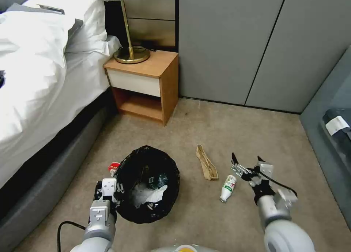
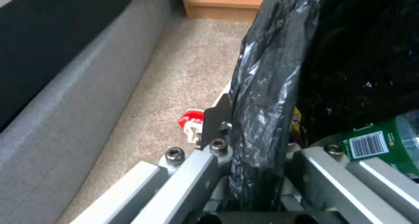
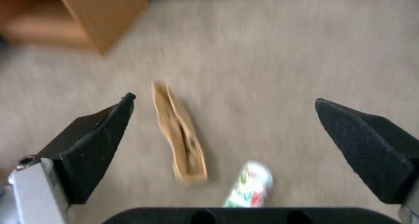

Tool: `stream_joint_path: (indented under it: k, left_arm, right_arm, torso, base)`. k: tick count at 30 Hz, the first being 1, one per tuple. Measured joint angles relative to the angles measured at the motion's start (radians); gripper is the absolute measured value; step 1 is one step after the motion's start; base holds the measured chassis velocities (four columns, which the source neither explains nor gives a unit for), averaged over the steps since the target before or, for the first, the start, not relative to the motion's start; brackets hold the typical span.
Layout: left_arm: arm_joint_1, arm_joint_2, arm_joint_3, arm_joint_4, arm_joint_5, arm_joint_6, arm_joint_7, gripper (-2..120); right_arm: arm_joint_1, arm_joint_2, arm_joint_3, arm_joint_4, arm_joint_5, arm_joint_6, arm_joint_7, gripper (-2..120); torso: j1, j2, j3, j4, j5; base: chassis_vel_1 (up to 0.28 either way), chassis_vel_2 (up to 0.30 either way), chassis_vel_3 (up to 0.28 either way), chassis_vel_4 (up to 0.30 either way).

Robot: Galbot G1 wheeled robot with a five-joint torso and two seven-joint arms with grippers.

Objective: Pick up the trash bin, then pick up the garbage from the floor and place it into the trash bin.

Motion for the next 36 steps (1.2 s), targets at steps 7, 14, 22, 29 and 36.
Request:
stream_joint_path:
  k: [7, 14, 22, 29, 36]
  left_arm:
    - [0.004, -0.007, -0.008, -0.002, -0.007, -0.002, 0.0, 1]
    - [0.015, -0.011, -0.011, -0.003, -0.009, -0.006, -0.003, 1]
    - [0.031, -0.012, -0.013, -0.004, -0.007, -0.013, -0.005, 1]
    - [0.047, -0.018, -0.007, 0.001, 0.001, -0.024, -0.009, 1]
    - [0.046, -0.018, -0.007, 0.001, 0.007, -0.023, -0.009, 1]
  right_arm:
    - [0.104, -0.02, -0.05, -0.187, 0.047, -0.128, -0.032, 100]
    - [0.189, 0.006, -0.113, -0.378, 0.028, -0.15, -0.081, 100]
    - [0.275, 0.031, -0.135, -0.568, 0.003, -0.143, -0.119, 100]
    - [0.349, 0.055, -0.132, -0.702, -0.032, -0.084, -0.164, 100]
    - [0.404, 0.071, -0.133, -0.779, -0.047, -0.039, -0.19, 100]
  torso:
    - [0.0, 0.0, 0.0, 0.0, 0.0]
    - [0.0, 0.0, 0.0, 0.0, 0.0]
    - [0.0, 0.0, 0.0, -0.0001, -0.0001]
    - [0.0, 0.0, 0.0, 0.0, -0.0001]
    - [0.0, 0.0, 0.0, 0.0001, -0.0002]
  base:
    - [0.0, 0.0, 0.0, 0.0]
    - [0.0, 0.0, 0.0, 0.0]
    - [0.0, 0.0, 0.0, 0.0]
    - [0.0, 0.0, 0.0, 0.0]
    - [0.0, 0.0, 0.0, 0.0]
